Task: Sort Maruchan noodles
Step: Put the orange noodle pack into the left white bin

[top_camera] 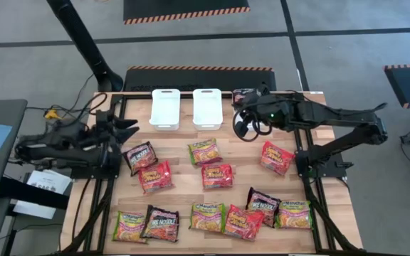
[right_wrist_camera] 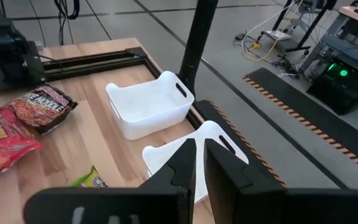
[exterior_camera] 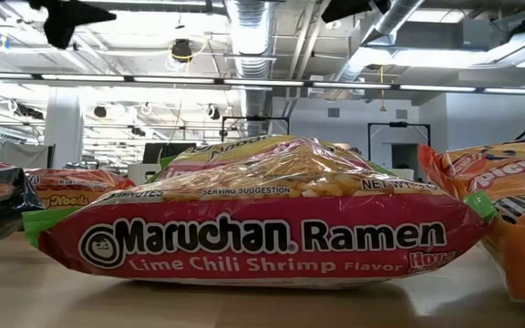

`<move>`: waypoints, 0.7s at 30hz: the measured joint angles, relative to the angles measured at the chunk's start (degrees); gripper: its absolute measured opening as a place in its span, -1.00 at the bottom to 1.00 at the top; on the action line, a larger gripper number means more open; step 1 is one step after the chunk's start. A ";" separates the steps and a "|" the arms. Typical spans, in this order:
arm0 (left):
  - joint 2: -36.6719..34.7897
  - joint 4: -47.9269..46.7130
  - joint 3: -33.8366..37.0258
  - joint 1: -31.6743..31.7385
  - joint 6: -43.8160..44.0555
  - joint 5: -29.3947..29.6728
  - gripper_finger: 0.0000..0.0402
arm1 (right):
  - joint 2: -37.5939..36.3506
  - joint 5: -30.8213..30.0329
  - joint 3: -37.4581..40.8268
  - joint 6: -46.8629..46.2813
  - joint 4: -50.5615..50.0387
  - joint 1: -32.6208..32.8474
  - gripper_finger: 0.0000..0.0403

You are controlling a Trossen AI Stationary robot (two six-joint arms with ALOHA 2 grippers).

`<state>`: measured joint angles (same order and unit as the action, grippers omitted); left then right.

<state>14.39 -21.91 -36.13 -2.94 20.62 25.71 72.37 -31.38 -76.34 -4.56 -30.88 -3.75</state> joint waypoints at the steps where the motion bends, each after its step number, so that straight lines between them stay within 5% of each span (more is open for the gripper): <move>1: 1.56 -3.05 -2.39 0.00 0.09 -0.80 -0.17 | 0.05 0.00 0.00 0.00 -0.14 0.00 -0.72; 8: 12.83 -17.87 -13.44 0.00 5.81 -13.27 -0.17 | 0.03 -0.07 0.00 0.02 -0.15 -0.02 -0.72; 21: 27.29 -21.18 -13.30 -0.06 13.42 -30.85 -0.17 | 0.03 -0.15 0.00 0.48 -4.61 -0.52 -0.72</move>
<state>41.68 -43.09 -49.43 -3.00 34.04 -5.14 72.40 -31.53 -76.34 -4.08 -35.49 -4.27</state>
